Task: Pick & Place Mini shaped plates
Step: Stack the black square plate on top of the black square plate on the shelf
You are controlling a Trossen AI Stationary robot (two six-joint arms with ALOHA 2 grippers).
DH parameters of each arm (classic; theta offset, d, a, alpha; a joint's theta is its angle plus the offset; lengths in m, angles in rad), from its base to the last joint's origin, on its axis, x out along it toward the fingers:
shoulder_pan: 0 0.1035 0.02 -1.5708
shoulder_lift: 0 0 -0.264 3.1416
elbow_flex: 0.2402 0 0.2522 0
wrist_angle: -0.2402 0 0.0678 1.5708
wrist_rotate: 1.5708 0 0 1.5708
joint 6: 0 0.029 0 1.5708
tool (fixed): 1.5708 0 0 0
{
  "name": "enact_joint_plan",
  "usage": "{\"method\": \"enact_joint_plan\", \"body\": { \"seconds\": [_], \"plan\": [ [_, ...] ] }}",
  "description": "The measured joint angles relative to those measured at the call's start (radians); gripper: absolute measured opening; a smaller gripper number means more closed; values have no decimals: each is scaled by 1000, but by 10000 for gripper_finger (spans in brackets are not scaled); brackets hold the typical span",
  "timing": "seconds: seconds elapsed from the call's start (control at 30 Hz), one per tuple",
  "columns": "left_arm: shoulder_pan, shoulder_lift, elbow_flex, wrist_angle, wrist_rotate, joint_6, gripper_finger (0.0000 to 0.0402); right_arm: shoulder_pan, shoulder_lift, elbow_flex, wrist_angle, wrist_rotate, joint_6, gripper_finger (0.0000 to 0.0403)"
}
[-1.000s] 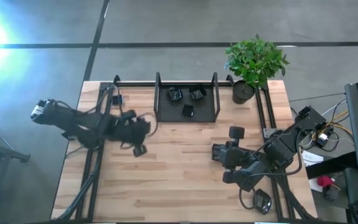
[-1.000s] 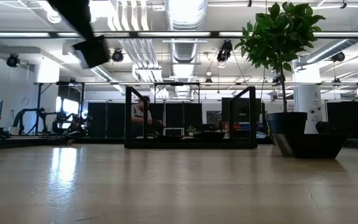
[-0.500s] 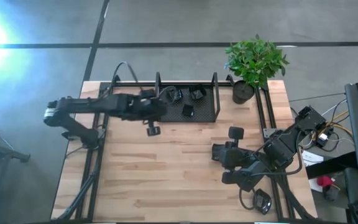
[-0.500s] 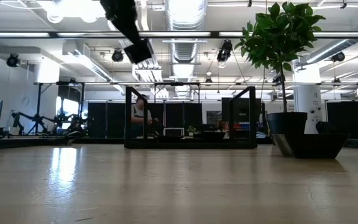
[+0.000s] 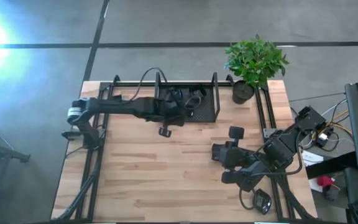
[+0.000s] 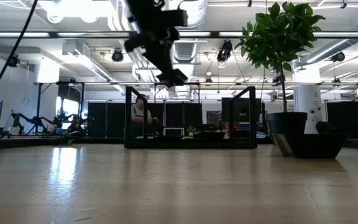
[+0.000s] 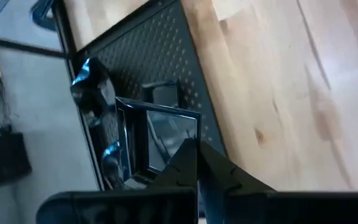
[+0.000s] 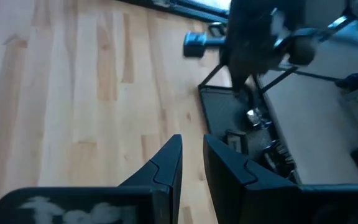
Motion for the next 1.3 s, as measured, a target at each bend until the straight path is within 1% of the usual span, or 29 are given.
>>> {"method": "enact_joint_plan", "body": {
  "seconds": [0.1, 0.4, 0.57, 0.77, 0.9, 1.03, 1.3],
  "plan": [
    [1, 39, 0, 54, -1, 50, 0, 0, 0, 0, 0, 28, 1, 61],
    [9, 125, -1, 161, -1, 87, 0, 0, 0, 0, -2, 30, 1, 61],
    [35, 166, -2, 207, -1, 46, 0, 0, 0, 0, -2, 31, 1, 61],
    [94, 221, -2, 260, -1, -9, 0, 0, 0, 0, -4, 32, 1, 61],
    [129, 256, -3, 290, 37, -50, 0, 0, 0, 0, -4, 32, 1, 61],
    [146, 307, -4, 334, 52, -47, 0, -1, 0, 0, -4, 32, 1, 61],
    [158, 365, 2, 344, 50, -28, 0, -1, 0, 0, -3, 32, 0, 61]
  ]
}}
